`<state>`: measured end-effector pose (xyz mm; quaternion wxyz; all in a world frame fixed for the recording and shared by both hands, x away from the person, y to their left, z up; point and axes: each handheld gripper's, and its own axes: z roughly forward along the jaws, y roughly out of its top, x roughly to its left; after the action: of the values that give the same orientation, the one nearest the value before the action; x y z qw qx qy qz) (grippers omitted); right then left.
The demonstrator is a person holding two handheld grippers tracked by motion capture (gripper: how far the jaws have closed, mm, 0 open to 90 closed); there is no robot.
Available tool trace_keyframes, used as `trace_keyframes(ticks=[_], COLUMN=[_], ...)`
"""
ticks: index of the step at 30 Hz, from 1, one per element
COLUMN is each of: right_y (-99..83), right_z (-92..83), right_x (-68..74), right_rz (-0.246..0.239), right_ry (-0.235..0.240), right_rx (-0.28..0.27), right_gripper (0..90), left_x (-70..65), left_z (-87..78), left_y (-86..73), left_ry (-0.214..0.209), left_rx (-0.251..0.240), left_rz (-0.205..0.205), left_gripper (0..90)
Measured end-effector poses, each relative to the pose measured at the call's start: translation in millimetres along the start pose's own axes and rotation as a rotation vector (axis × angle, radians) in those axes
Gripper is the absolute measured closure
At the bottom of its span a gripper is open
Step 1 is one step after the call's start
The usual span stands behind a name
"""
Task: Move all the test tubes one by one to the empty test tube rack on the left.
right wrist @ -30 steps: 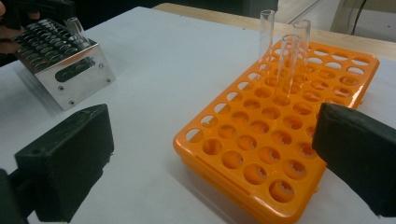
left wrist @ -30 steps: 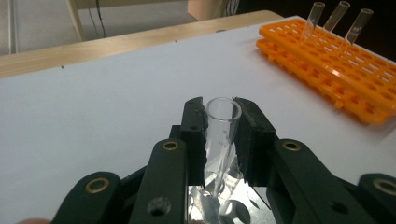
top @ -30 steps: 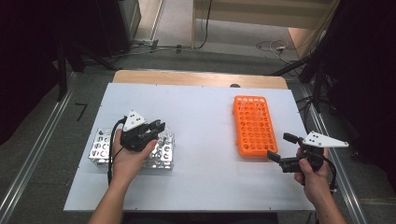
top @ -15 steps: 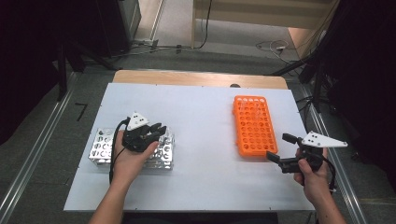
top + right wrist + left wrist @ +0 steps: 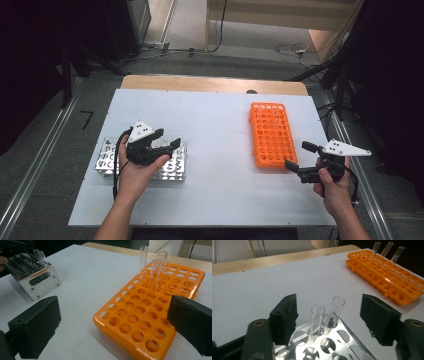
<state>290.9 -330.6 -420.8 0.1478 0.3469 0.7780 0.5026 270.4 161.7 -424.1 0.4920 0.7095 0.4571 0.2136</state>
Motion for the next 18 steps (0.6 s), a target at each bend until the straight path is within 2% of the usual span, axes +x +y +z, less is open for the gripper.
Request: trace_keyframes(ticks=[5,9,12,18], right_y=[4.7,8.2,10.0,12.8], right_z=[6.6,15.0,21.5,34.1], right_x=[-2.0,-6.3,-11.6,-24.1], right_rz=[0.001,0.014,0.028,0.055], right_ry=[-0.006,-0.009,-0.012,-0.016], right_rx=[-0.005,0.0,0.004,0.019], right_gripper=[0.0,0.0,0.6,2.8], left_x=[-6.7,-11.2,-12.6,-14.9], left_z=[-8.7,-12.1,-12.5,-14.1], left_y=[-0.3,-1.1,-1.9,-3.3], left_ry=[-0.045,-0.095,-0.11,-0.134], left_rx=[-0.025,-0.021,-0.017,-0.028], left_rz=[0.007,0.023,0.027,0.022], left_gripper=[16.2,7.2,0.5,0.0])
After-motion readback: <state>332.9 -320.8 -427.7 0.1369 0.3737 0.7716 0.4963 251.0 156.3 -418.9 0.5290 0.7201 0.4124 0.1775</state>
